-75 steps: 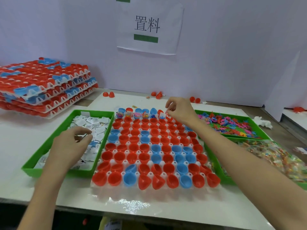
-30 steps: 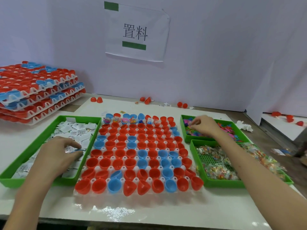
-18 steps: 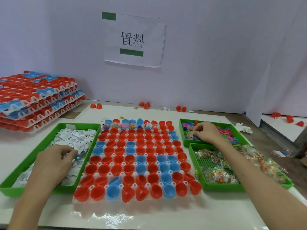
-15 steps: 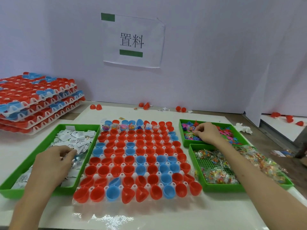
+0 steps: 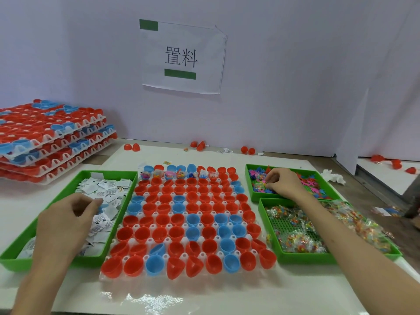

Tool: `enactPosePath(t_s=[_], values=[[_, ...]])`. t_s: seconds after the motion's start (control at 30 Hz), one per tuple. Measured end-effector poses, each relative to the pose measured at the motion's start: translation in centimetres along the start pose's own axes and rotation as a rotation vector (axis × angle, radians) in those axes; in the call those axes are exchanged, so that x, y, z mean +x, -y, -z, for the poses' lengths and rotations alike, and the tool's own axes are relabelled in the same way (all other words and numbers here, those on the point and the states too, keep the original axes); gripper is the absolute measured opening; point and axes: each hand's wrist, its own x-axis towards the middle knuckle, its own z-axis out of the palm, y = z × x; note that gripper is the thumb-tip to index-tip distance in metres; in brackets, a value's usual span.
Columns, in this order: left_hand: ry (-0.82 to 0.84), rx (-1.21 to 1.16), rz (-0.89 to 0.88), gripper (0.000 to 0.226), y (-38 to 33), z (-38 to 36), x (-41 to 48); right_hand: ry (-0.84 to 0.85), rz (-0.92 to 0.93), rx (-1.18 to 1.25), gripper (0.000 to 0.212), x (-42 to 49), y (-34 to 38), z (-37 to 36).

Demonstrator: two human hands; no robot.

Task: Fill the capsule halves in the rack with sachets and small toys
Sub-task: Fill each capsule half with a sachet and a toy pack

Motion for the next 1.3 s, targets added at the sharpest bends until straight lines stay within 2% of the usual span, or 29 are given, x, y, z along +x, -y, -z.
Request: enactPosePath(t_s=[0.17, 0.23, 0.33, 0.47, 0.6, 0.7, 0.83, 1.03, 1.17, 1.3], values=[[0.156, 0.101, 0.025, 0.018, 0.1, 0.1, 0.3, 0.022, 0.007, -0.023, 0.023, 0.1, 0.4, 0.1], [0.241, 0.174, 0.027, 0.009, -0.1, 0.0, 0.4, -0.017, 0.030, -0.031, 0.023, -0.1, 0.4, 0.0], [0.353, 0.367, -0.006, 0.044, -0.3, -0.1, 0.7, -0.160, 0.041, -0.030, 0.025, -0.3, 0.3, -0.3], [0.369, 0.401, 0.014, 0.037, -0.4, 0.1, 0.8, -0.283, 0.028, -0.019, 0.023, -0.3, 0.1, -0.1], [0.339, 0.309, -0.001, 0.010, -0.5, 0.3, 0.4, -0.274, 0.018, 0.045, 0.019, -0.3, 0.0, 0.1], [0.321, 0.279, -0.003, 0.018, -0.2, 0.2, 0.4, -0.225, 0.021, 0.067, 0.020, -0.5, -0.2, 0.0], [0.286, 0.231, -0.016, 0.018, 0.0, -0.1, 0.4, -0.229, 0.035, 0.112, 0.022, -0.3, -0.6, 0.1], [0.059, -0.041, 0.012, 0.024, 0.4, 0.4, 0.2, -0.224, 0.035, 0.131, 0.016, -0.1, -0.9, -0.1], [-0.007, -0.154, -0.004, 0.019, 0.3, 0.6, 0.2, -0.197, 0.035, 0.124, 0.023, -0.1, -0.9, -0.2], [-0.073, -0.193, -0.018, 0.013, 0.8, 0.5, 0.3, -0.132, 0.069, 0.112, 0.008, -0.3, -0.9, -0.3]])
